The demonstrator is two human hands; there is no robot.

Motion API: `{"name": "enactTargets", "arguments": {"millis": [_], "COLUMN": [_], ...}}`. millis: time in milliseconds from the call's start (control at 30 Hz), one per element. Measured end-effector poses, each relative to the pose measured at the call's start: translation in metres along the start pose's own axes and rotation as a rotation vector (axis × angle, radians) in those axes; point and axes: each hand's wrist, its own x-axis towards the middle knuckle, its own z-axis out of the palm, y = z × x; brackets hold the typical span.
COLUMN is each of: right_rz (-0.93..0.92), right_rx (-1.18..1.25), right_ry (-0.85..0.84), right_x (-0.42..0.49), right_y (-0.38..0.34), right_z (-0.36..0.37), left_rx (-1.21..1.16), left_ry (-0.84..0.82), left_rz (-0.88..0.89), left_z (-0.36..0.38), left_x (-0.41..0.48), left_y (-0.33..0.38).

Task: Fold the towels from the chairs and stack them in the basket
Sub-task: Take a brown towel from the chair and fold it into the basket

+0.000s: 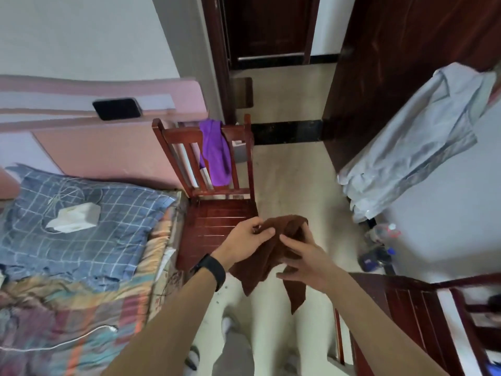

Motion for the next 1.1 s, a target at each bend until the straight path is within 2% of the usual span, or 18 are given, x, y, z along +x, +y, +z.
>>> {"name": "enactTargets", "arguments": {"millis": [67,167,233,300,367,500,633,733,867,967,1100], "right_rz": [0.013,0.002,0.0,0.005,-0.003,-0.111,-0.165,-0.14,-0.111,-0.112,-0.191], "right_rx": [0.02,-0.03,-0.093,-0.177,-0.262,-0.313,-0.168,-0.031,0.168,0.279,0.297], "right_ry": [-0.038,0.055,0.108,0.074,0.045,0.109,0.157,0.217,0.229,0.274,0.243], "right_x": [-0.01,-0.021,-0.025,-0.031,-0.036,-0.04,-0.036,-0.029,-0.019,-0.015,-0.018], "right_y": [0.023,0.04,0.046,0.051,0.057,0.061,0.056,0.055,0.047,0.036,0.024], "right_z": [-0.007,-0.014,-0.019,-0.018,-0.011,0.009,0.017,0.016,0.008,0.006,0.004], "left_rx": [-0.145,-0.275,-0.297,-0.277,-0.202,0.108,0.191,0.351,0.482,0.691,0.589], "left_ry": [-0.098,-0.22,-0.324,-0.368,-0.346,-0.312,-0.259,-0.187,-0.068,0.045,0.143], "left_rz": [-0.112,-0.212,-0.237,-0.237,-0.24,-0.253,-0.319,-0.245,-0.239,-0.17,-0.159], "left_z": [0.015,0.025,0.027,0.029,0.029,0.024,0.014,0.006,0.001,-0.007,-0.022], "left_x": [-0.012,-0.03,-0.042,-0.053,-0.064,-0.089,-0.108,-0.117,-0.123,-0.123,-0.121], "left_y": [-0.008,-0.024,-0.035,-0.044,-0.049,-0.052,-0.059,-0.06,-0.074,-0.086,-0.091]}}
